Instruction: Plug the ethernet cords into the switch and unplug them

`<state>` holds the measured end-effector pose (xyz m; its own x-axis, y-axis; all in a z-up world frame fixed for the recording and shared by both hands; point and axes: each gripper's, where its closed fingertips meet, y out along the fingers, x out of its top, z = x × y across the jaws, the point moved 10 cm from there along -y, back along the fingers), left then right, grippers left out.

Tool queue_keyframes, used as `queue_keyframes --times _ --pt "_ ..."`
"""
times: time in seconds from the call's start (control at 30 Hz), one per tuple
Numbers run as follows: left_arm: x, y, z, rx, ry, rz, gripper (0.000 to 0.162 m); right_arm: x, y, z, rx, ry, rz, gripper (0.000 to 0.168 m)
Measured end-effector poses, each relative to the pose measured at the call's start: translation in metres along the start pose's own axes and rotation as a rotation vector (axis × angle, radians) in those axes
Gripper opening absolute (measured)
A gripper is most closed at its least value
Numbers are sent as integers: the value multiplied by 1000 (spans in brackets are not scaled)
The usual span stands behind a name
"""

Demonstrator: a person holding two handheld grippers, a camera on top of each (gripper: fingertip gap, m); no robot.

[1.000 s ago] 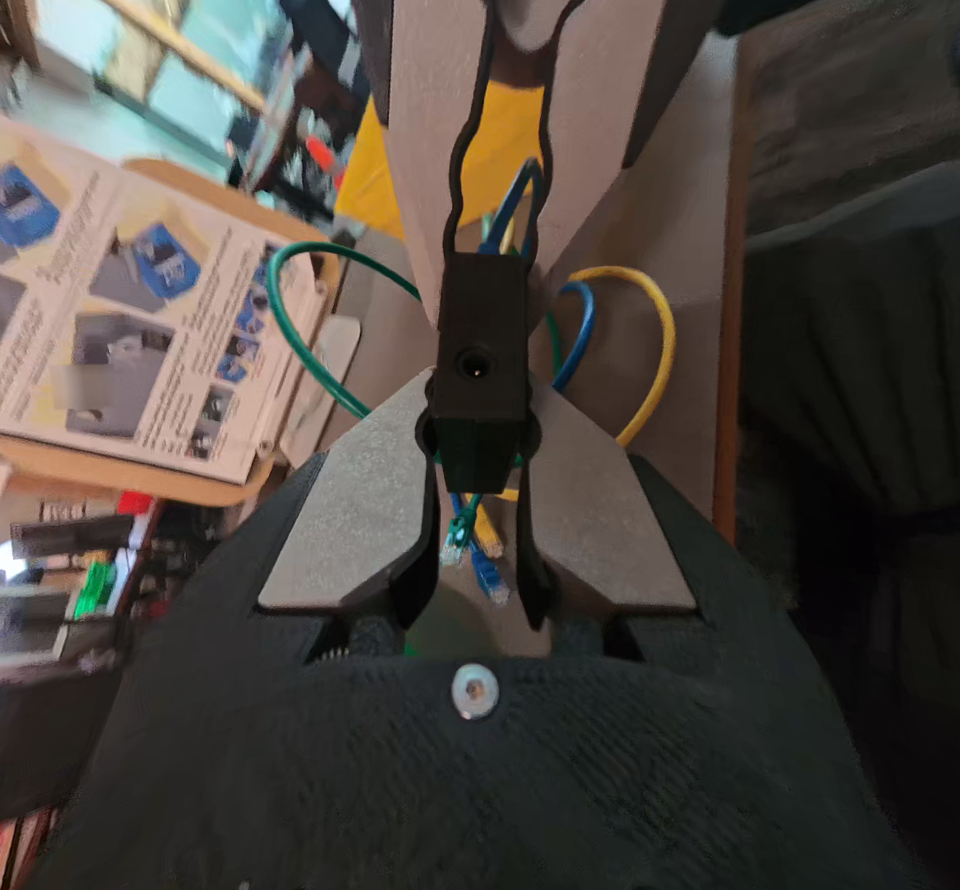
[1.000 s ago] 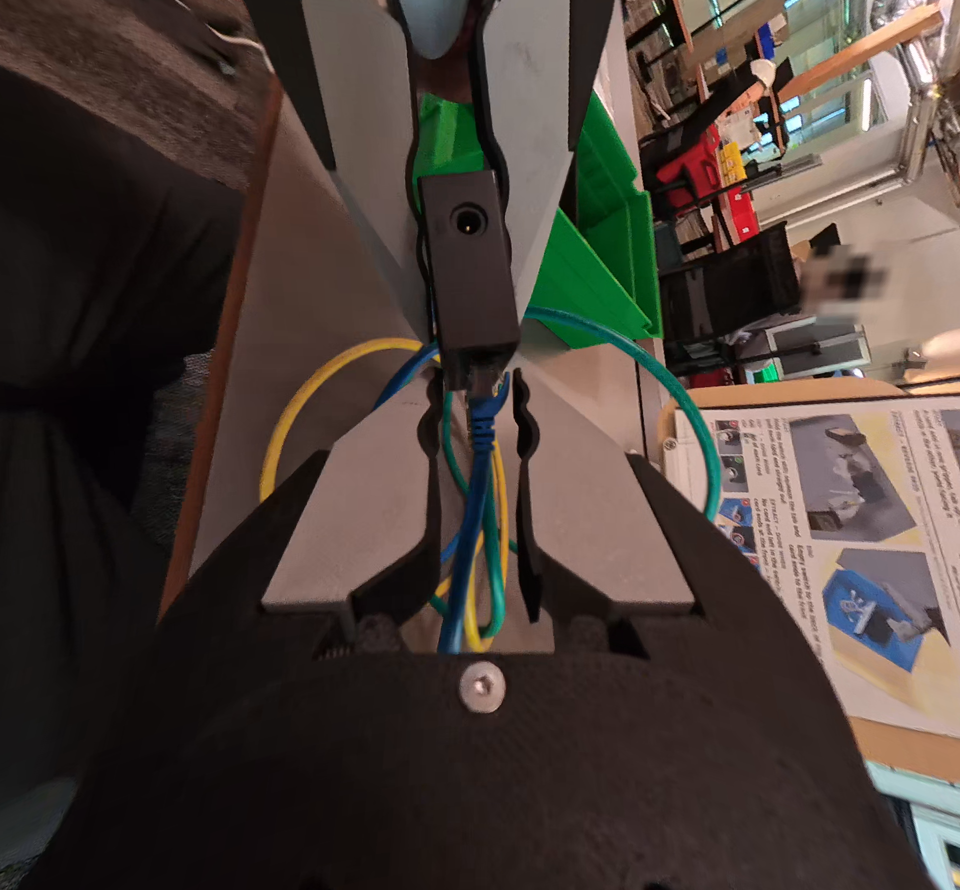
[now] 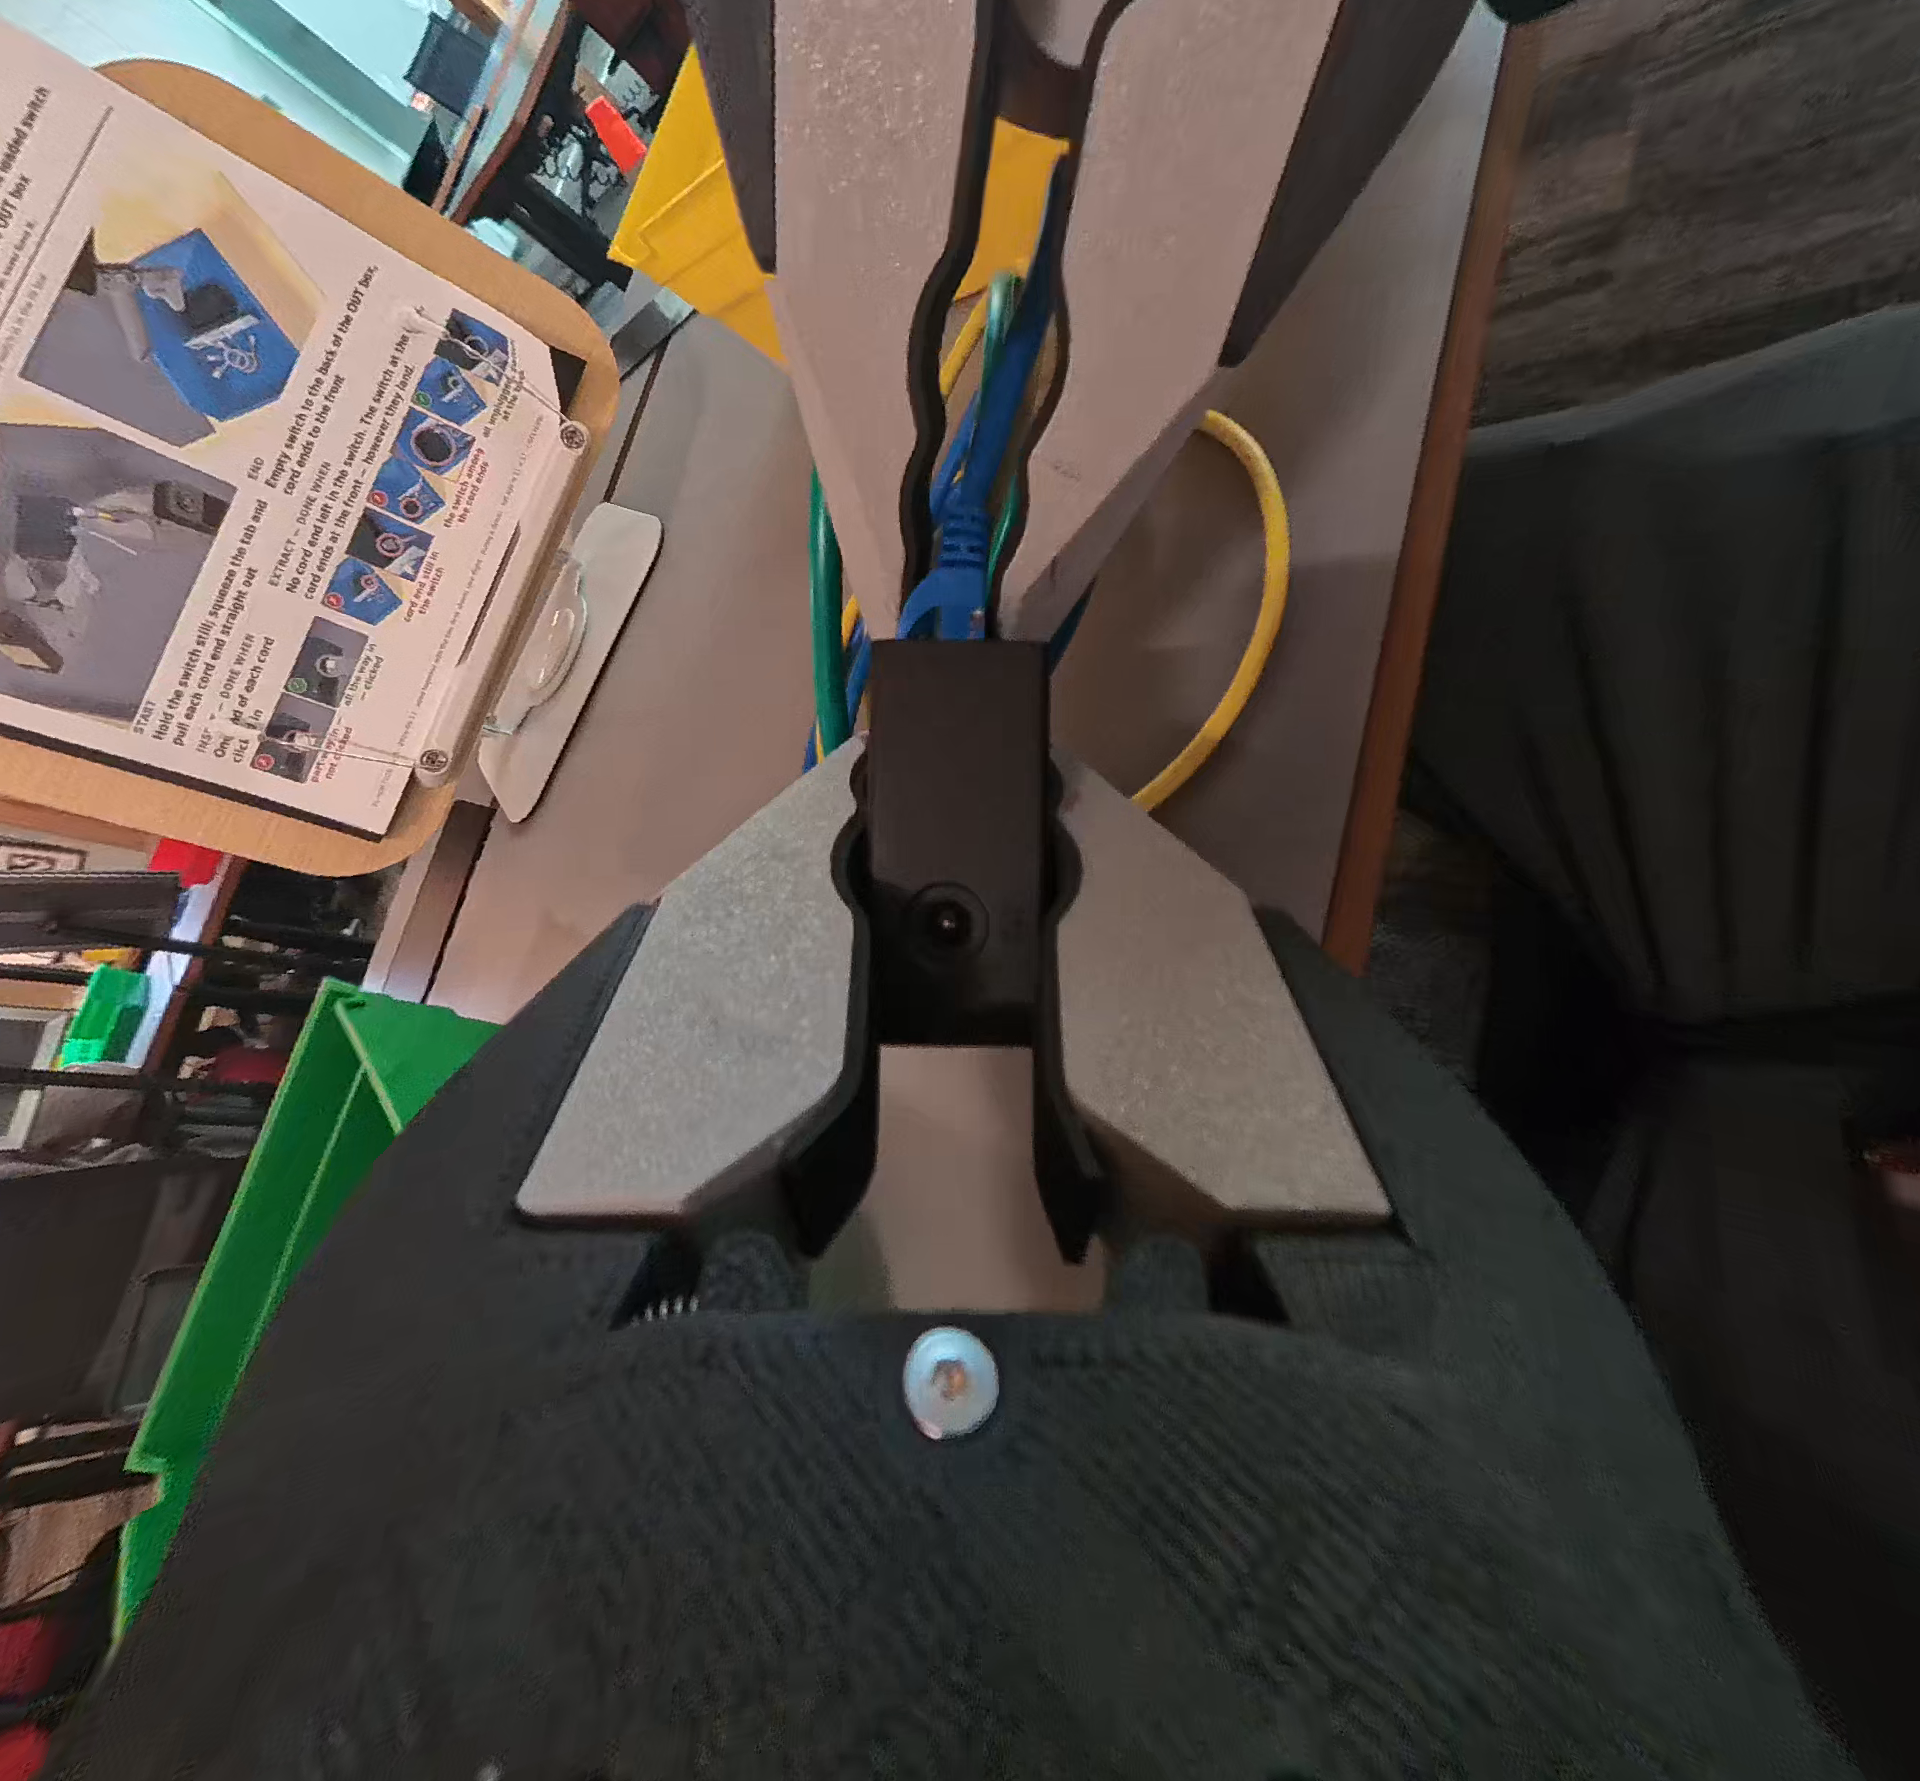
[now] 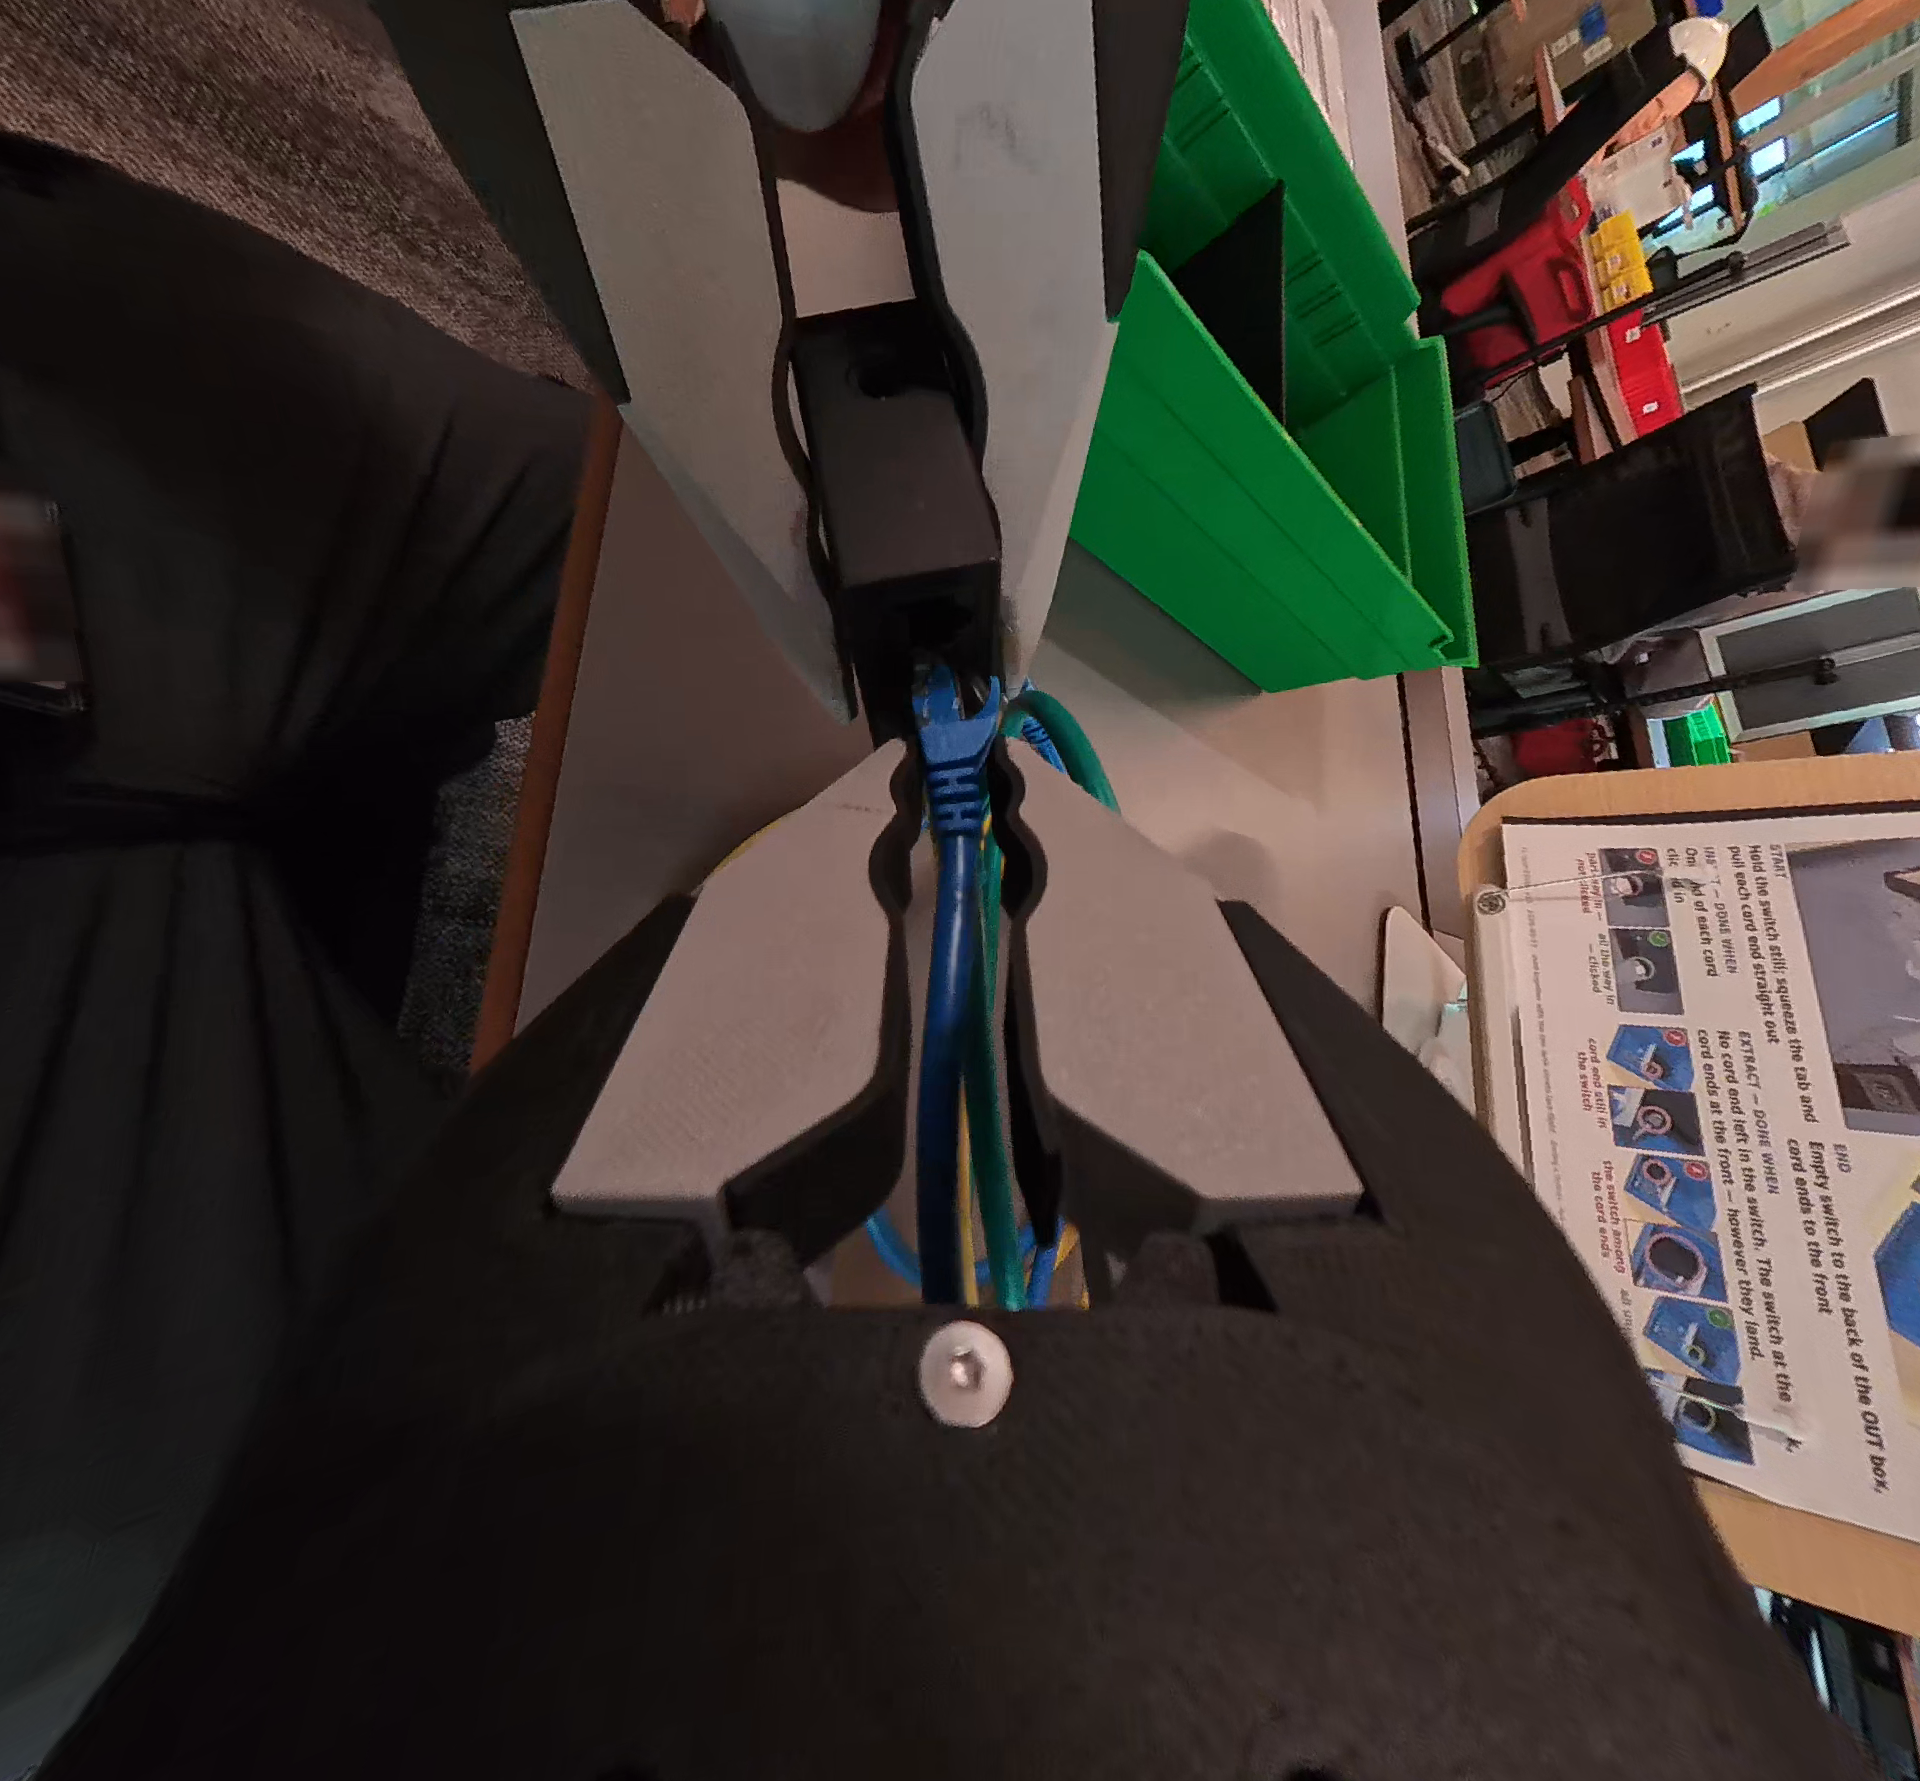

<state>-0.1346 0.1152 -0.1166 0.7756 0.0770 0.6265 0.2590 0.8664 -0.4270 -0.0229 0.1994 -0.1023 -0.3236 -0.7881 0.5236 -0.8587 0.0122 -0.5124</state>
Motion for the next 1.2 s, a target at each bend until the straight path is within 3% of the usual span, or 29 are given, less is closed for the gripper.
queue_keyframes --times 0.2,0.63,1.2 --pt "-4 6 -4 0 -44 82 27 1 9 0 25 51 52 8" --pt "4 -3 -5 24 59 30 27 2 -6 4 17 -2 -132 10" --pt "-3 1 -1 12 13 9 27 -1 2 10 -84 -85 -143 10"
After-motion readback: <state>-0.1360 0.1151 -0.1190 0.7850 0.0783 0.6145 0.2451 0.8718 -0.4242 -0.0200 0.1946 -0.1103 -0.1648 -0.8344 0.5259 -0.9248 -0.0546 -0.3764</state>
